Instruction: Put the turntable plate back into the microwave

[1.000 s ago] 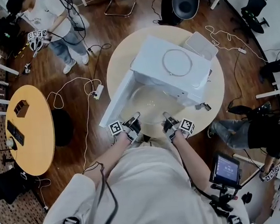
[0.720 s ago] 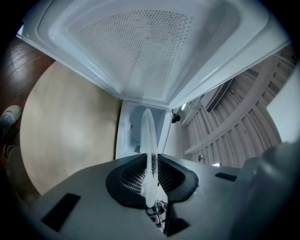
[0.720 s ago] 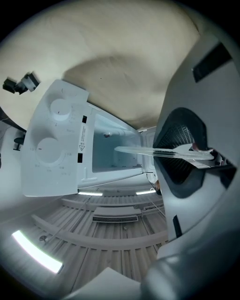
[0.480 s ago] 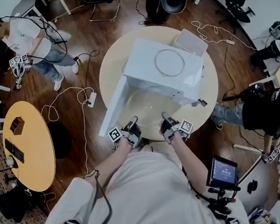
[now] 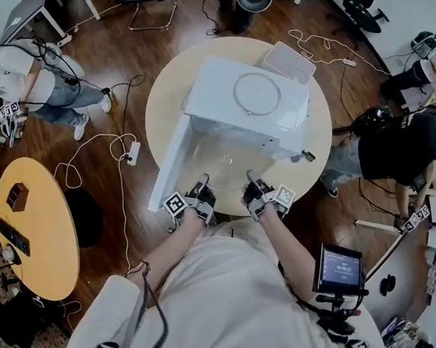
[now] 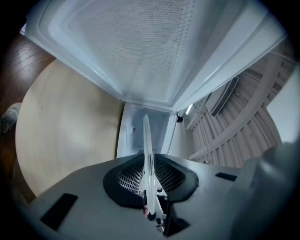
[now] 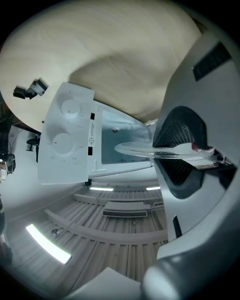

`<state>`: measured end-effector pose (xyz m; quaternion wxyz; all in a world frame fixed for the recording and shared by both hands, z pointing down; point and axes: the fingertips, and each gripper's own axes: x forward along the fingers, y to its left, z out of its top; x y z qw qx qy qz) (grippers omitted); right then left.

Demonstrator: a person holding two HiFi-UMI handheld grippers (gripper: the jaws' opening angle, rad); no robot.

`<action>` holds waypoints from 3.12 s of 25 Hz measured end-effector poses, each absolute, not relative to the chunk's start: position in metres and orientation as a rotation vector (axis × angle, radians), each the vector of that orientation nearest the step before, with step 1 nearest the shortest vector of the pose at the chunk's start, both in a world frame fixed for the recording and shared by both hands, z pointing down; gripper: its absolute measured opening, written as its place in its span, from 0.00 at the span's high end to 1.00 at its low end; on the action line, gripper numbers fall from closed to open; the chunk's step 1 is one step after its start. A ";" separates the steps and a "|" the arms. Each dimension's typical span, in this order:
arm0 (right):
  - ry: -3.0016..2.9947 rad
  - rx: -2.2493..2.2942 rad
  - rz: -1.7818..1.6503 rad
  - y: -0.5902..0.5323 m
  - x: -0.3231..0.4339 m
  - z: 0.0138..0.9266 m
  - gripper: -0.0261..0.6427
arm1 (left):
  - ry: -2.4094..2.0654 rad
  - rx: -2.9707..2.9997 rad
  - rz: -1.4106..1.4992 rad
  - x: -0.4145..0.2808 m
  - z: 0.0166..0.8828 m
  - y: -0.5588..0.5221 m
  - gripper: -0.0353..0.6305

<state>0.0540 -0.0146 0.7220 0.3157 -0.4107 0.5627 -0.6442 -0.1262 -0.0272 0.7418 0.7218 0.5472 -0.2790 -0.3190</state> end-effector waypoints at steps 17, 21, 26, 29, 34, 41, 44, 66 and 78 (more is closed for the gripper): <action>1.575 -1.010 -1.658 -0.055 0.053 0.731 0.90 | -0.749 1.326 -0.511 -0.112 0.752 -0.029 0.85; 1.529 -1.036 -1.644 -0.059 0.057 0.735 0.90 | -0.799 1.334 -0.485 -0.115 0.755 -0.034 0.85; 1.496 -1.065 -1.609 -0.071 0.064 0.739 0.90 | -0.834 1.353 -0.451 -0.113 0.756 -0.048 0.85; 1.483 -1.066 -1.593 -0.076 0.063 0.736 0.90 | -0.843 1.362 -0.440 -0.111 0.756 -0.056 0.85; 1.463 -1.114 -1.581 -0.082 0.068 0.749 0.90 | -0.870 1.374 -0.409 -0.105 0.759 -0.068 0.85; 1.422 -1.116 -1.564 -0.090 0.071 0.745 0.90 | -0.913 1.383 -0.371 -0.099 0.764 -0.080 0.85; 1.426 -1.120 -1.560 -0.093 0.073 0.754 0.90 | -0.921 1.384 -0.358 -0.098 0.766 -0.084 0.85; 1.418 -1.074 -1.529 -0.122 0.071 0.758 0.89 | -0.920 1.414 -0.325 -0.086 0.769 -0.109 0.85; 1.375 -1.071 -1.502 -0.139 0.073 0.762 0.89 | -0.910 1.430 -0.287 -0.080 0.769 -0.123 0.85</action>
